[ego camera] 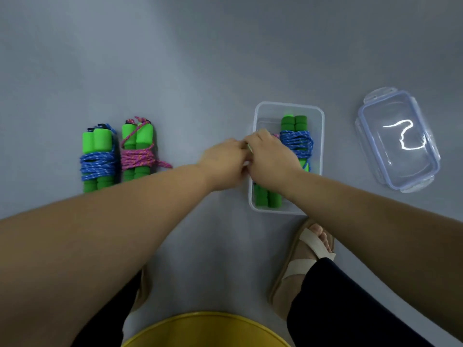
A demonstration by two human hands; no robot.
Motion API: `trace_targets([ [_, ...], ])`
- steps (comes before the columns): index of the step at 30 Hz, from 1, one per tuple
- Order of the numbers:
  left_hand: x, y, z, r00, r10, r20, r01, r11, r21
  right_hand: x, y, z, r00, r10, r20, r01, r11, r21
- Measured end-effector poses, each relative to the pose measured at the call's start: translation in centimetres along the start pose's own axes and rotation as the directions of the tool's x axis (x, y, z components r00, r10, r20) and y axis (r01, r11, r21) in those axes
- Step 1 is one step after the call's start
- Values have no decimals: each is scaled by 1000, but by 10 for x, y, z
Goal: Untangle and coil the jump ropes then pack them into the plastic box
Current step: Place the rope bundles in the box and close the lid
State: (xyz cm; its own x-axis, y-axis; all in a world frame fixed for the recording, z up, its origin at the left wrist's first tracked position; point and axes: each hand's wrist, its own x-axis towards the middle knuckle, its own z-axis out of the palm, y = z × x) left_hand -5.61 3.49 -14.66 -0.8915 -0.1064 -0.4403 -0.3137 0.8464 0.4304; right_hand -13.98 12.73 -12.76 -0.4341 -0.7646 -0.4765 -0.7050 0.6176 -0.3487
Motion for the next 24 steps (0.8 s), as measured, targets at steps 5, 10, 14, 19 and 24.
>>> trace_targets([
  [5,-64,-100,-28,912,-407,-45,405,913,-44,30,-75,38,994,-57,93,14,915,403],
  [10,-128,-194,-1,502,-864,34,845,481,-232,64,-134,114,915,129,381,-357,697,621],
  [14,-128,-227,29,371,-903,215,748,154,-645,80,-154,139,888,228,399,-460,444,769],
  [19,-119,-226,35,390,-849,357,625,-41,-779,95,-170,161,899,271,344,-429,384,818],
  [24,-111,-207,19,512,-773,375,439,-140,-888,82,-152,131,897,310,315,-430,444,786],
])
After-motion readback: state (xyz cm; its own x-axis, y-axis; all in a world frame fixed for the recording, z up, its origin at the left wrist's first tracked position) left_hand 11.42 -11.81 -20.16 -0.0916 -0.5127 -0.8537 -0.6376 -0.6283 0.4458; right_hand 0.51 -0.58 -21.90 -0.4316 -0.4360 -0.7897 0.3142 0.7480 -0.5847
